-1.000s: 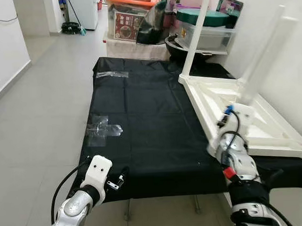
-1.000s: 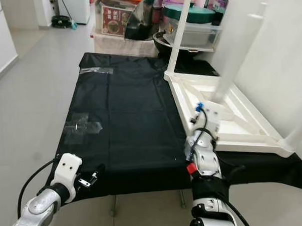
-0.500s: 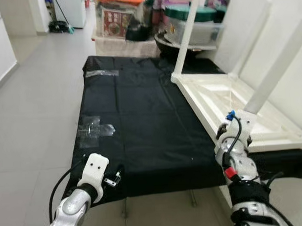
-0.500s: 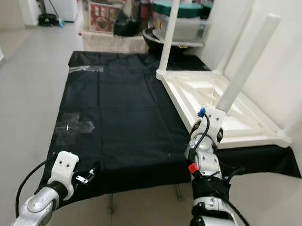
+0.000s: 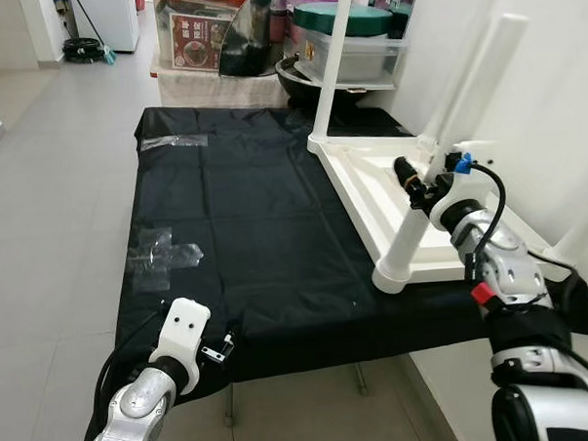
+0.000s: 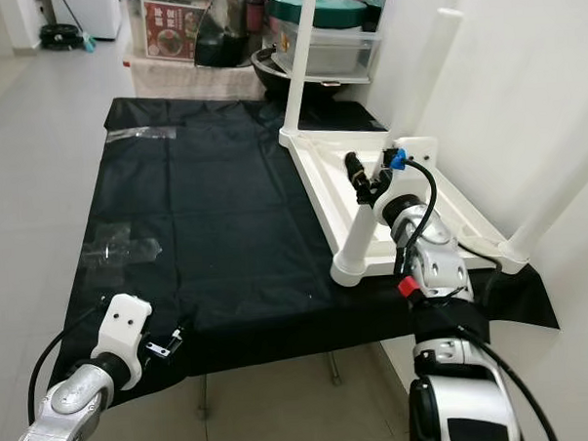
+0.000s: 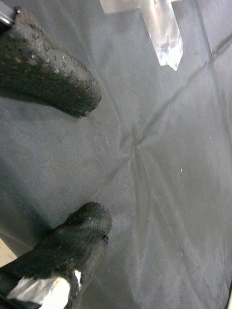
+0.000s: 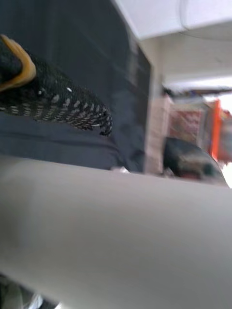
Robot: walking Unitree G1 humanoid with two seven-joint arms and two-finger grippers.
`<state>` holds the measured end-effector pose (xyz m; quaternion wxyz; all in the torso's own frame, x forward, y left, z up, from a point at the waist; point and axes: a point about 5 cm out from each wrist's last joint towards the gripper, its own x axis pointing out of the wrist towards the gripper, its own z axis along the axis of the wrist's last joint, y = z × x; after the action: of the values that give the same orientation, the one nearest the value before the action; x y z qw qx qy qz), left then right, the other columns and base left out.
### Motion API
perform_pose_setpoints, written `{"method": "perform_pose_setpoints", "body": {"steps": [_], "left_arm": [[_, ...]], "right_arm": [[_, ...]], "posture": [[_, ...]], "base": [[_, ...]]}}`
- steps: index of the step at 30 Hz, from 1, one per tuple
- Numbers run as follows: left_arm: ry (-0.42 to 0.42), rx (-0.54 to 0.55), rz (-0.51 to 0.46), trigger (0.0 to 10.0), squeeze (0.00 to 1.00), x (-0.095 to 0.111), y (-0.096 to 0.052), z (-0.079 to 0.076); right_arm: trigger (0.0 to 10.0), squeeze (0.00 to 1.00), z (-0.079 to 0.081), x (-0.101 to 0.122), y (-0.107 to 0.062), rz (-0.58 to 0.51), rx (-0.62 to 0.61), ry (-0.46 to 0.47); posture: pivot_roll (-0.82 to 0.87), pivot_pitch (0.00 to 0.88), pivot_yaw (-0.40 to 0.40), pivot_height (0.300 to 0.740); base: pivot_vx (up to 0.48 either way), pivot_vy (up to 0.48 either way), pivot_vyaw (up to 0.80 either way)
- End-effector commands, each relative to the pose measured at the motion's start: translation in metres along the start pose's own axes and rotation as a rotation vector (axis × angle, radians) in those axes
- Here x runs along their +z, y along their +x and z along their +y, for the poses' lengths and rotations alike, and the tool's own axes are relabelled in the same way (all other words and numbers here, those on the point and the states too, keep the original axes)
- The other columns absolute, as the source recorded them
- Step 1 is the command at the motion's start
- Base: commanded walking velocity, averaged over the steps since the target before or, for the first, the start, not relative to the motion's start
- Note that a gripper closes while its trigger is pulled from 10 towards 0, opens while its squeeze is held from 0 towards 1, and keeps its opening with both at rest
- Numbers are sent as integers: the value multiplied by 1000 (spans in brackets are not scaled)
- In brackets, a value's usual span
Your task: Building children table
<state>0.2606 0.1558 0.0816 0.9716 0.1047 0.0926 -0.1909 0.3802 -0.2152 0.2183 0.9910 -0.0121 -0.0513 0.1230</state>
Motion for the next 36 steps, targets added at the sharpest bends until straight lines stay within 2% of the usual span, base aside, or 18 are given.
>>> {"method": "perform_pose_setpoints", "body": {"steps": [1, 2, 6, 7, 9, 13, 14, 16, 17, 18, 19, 24, 29, 30, 32, 34, 35, 36], "left_arm": [[-2, -29, 55, 10000, 0, -10, 1, -7], [-2, -28, 54, 10000, 0, -10, 1, -8], [-3, -27, 55, 10000, 0, -11, 1, -8], [-2, -24, 56, 10000, 0, -11, 0, -8], [-2, -21, 57, 10000, 0, -12, -1, -7], [0, -17, 61, 10000, 0, -12, -4, -5], [1, -17, 63, 10000, 0, -13, -5, -4], [1, -15, 64, 10000, 0, -13, -3, -4], [1, -15, 64, 10000, 0, -13, -3, -4], [-1, -19, 62, 10000, 0, -12, -2, -6], [-3, -23, 59, 10000, 0, -11, -1, -8], [-4, -27, 59, 10000, 0, -11, -1, -9], [-3, -23, 61, 10000, 0, -12, -1, -7], [-3, -21, 61, 10000, 0, -11, -1, -7], [-3, -21, 61, 10000, 0, -11, -1, -7], [-4, -21, 61, 10000, 0, -12, -1, -7], [-6, -19, 61, 10000, 0, -12, -1, -8], [-6, -19, 61, 10000, 0, -12, -1, -8]], "right_arm": [[3686, 0, 9, -7, 5, 44, 68, -73], [667, 0, 9, -11, 7, 69, 66, -100], [667, 0, 10, -15, 8, 94, 64, -110], [0, 0, 12, -20, 8, 116, 70, -105], [0, 0, 13, -24, 8, 128, 95, -98], [0, 0, 7, -33, 7, 183, 36, -124], [0, 0, -19, -35, 2, 226, -283, -126], [0, 0, -59, -45, -27, 273, -841, -159], [0, 0, -59, -45, -27, 273, -841, -159], [0, 0, -62, -56, -40, 298, -988, -145], [0, 0, -55, -65, -45, 304, -1026, -132], [0, 0, -31, -83, -46, 326, -994, -105], [0, 0, -20, -90, -43, 354, -952, -71], [10000, 0, -10, -89, -31, 366, -855, -25], [10000, 0, -3, -88, -23, 373, -788, 6], [10000, 0, 0, -79, -15, 310, -721, 51], [10000, 1000, 2, -57, -3, 185, -564, 113], [10000, 1000, 2, -57, -3, 185, -564, 113]], "posture": [[50, 0, -164, 740], [50, 0, -164, 740], [53, 0, -166, 740], [63, 0, -170, 740], [63, 0, -170, 740], [64, 0, -166, 740], [57, 0, -167, 740], [56, 0, -166, 740], [56, 0, -166, 740], [57, 0, -163, 740], [57, 0, -163, 740], [55, 0, -161, 740], [57, 0, -163, 740], [55, 0, -163, 740], [55, 0, -163, 740], [55, 0, -167, 740], [56, 0, -171, 740], [56, 0, -171, 740]], "base": [[0, 0, 0], [0, 0, 0], [0, 0, 0], [0, 0, 0], [0, 0, 0], [0, 0, 0], [0, 0, 0], [0, 0, 0], [0, 0, 0], [0, 0, 0], [0, 0, 0], [0, 0, 0], [0, 0, 0], [0, 0, 0], [0, 0, 0], [0, 0, 0], [0, 0, 0], [0, 0, 0]]}}
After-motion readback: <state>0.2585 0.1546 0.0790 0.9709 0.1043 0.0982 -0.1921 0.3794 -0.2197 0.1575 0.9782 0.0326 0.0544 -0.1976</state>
